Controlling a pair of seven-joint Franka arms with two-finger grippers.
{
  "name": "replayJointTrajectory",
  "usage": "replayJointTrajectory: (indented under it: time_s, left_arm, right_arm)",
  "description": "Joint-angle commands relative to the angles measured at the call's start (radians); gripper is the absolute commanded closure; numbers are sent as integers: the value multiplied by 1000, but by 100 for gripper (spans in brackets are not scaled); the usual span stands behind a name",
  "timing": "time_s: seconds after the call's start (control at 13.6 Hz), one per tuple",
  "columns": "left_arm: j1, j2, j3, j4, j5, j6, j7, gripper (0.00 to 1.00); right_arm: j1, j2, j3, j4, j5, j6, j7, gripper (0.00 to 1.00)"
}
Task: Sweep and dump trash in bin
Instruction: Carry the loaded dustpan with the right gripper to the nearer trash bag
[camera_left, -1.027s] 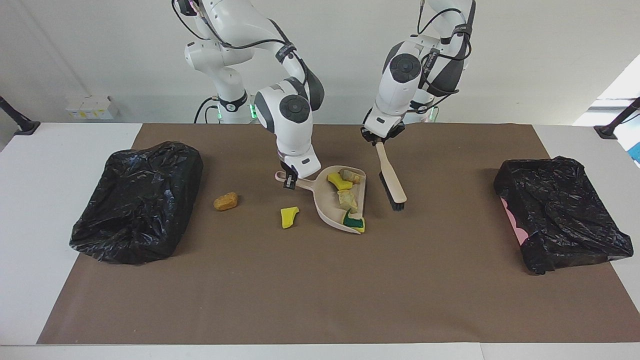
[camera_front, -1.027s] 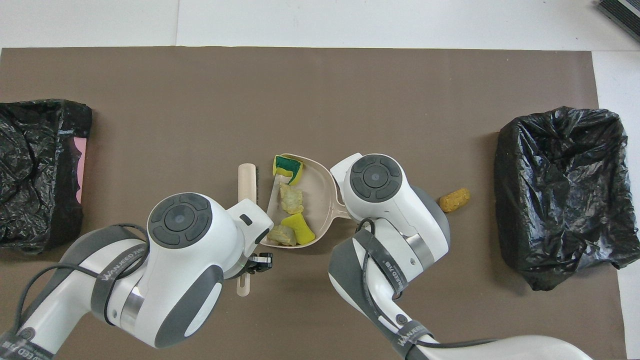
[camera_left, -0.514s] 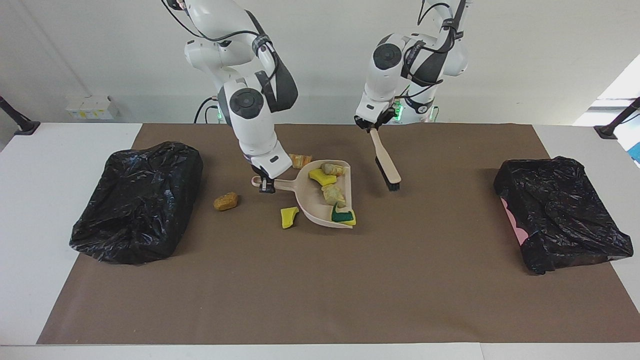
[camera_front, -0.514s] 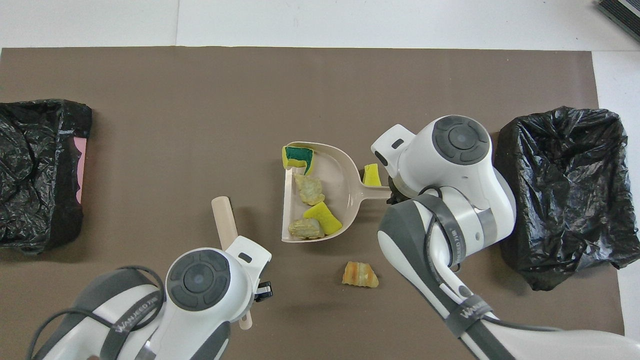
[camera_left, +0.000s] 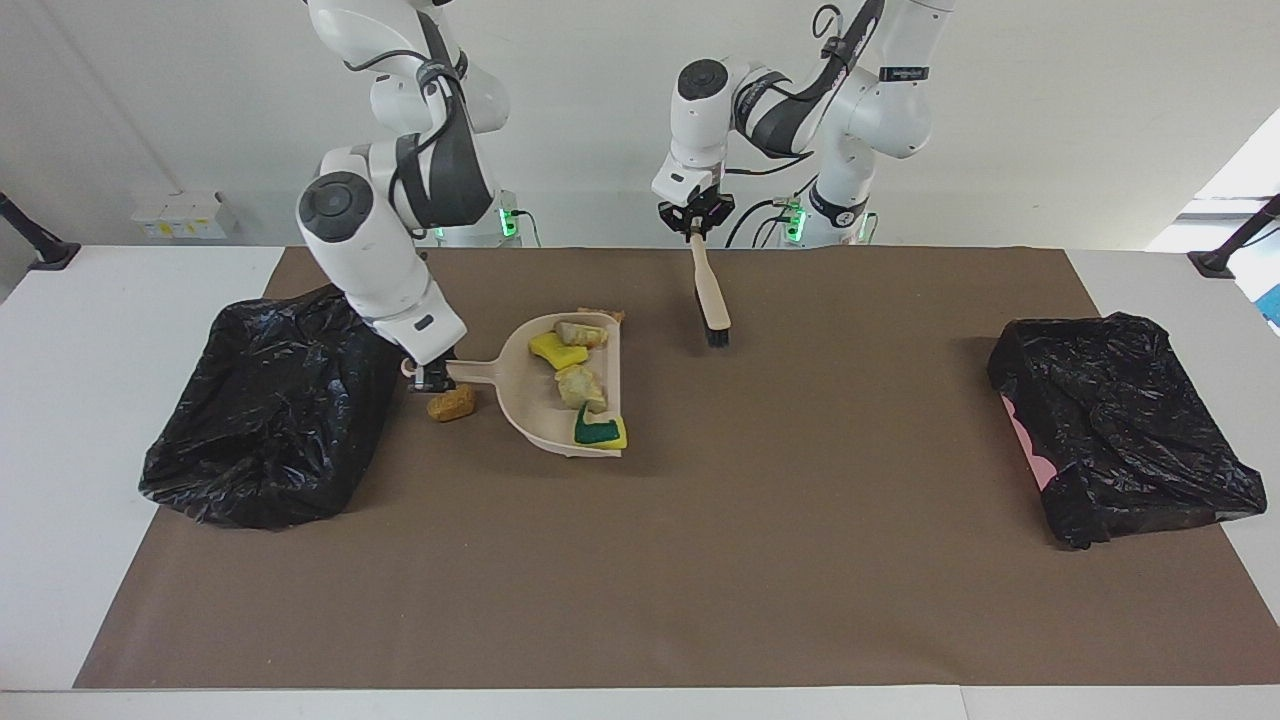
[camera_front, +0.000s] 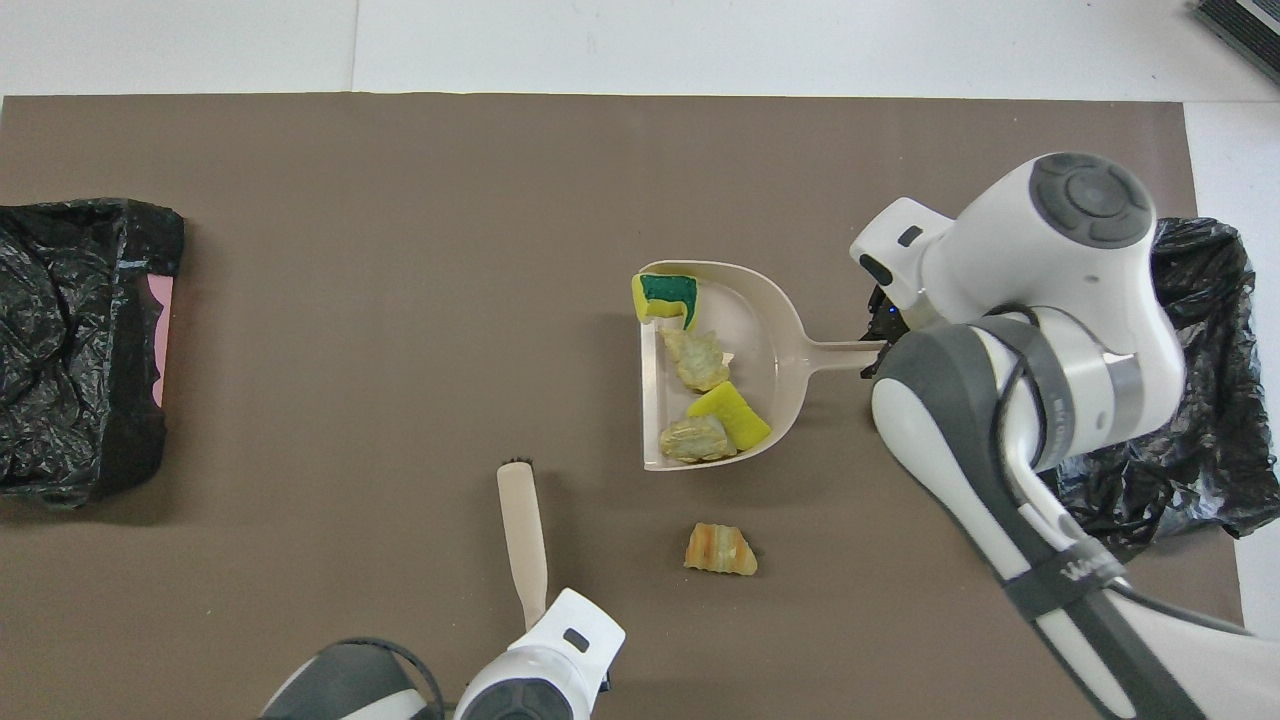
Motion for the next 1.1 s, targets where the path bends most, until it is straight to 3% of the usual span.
replayJointTrajectory:
  time_s: [0.0,0.15,0.81,0.88,1.03]
  left_arm:
    - [-34,-10,17,-15,-67,29,22,100]
    - [-29,-8,18,-16,-122,18,125,100]
    - [-20,56,18,-15,-130,39,105,100]
    - [-18,61,20,-15,-130,39,105,85]
    - [-17,61,21,-15,-130,23,126,17]
  right_arm:
    - [-76,-4,8,38,10,-56,-89,100]
    - [-142,-4,4,57,-7,-76,-168,100]
    - [-474,17,5,159,-241,-40,-543,100]
    - [-495,16,4,160,-281,7,-563,100]
    - [-523,-15,2,143,-357,74,-566,100]
